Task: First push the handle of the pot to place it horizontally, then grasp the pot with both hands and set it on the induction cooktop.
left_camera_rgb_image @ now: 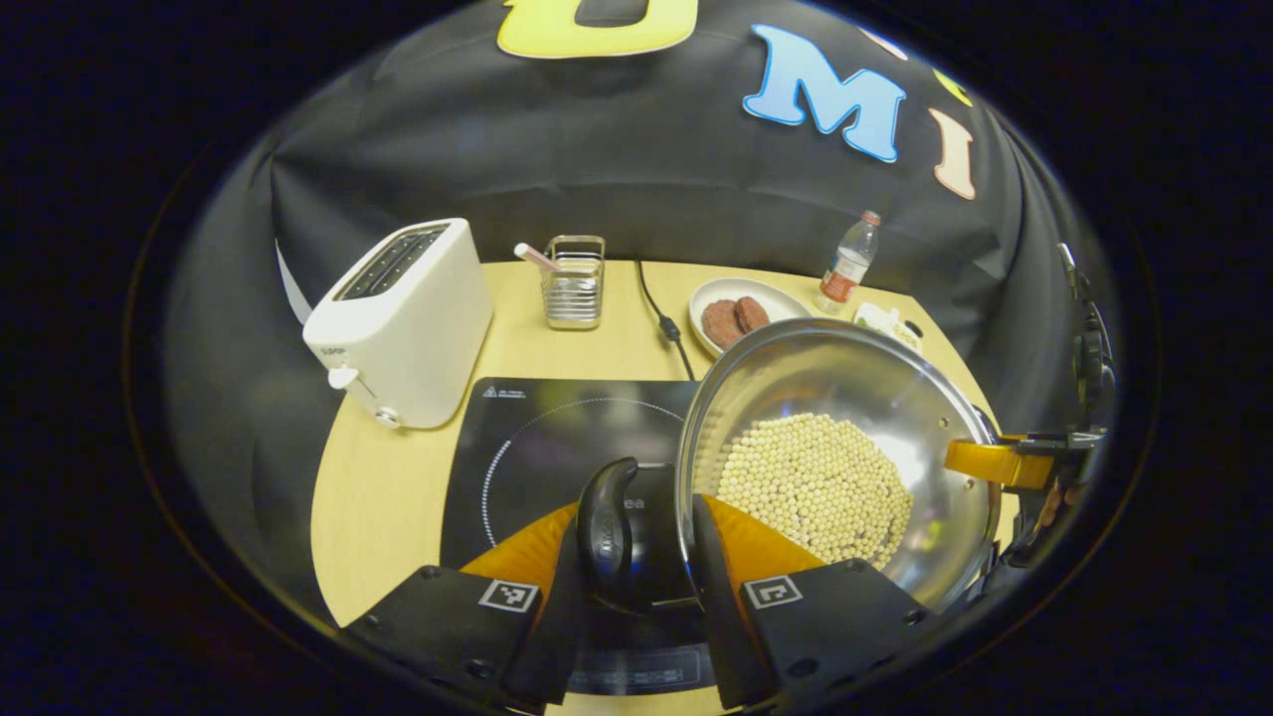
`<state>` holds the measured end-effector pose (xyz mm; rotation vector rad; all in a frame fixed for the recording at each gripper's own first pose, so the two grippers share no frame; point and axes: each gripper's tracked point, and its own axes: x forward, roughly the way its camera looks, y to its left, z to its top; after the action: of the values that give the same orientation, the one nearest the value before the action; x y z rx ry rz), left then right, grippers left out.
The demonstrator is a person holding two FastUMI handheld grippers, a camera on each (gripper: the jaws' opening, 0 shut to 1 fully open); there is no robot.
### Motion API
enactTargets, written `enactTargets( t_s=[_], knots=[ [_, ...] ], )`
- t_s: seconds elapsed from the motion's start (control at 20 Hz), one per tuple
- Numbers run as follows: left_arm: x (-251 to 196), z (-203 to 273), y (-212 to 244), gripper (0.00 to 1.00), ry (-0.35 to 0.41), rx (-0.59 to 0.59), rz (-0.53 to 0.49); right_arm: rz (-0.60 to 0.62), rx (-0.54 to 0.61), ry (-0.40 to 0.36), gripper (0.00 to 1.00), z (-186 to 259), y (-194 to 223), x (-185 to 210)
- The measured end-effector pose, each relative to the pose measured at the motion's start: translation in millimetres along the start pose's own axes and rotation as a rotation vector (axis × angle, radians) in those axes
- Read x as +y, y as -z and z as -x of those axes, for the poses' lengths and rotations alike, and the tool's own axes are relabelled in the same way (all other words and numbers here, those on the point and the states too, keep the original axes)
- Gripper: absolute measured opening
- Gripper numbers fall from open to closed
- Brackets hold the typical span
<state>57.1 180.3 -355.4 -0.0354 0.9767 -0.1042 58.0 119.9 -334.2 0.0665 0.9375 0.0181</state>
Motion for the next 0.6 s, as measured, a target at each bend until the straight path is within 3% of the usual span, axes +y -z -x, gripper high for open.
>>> enactTargets(
  t_s=[0.6],
  knots=[
    [65,-10,-6,0.60,-0.013,0.014,-0.006,0.004,0.010,0.021,0.57,-14,6,67]
  ],
)
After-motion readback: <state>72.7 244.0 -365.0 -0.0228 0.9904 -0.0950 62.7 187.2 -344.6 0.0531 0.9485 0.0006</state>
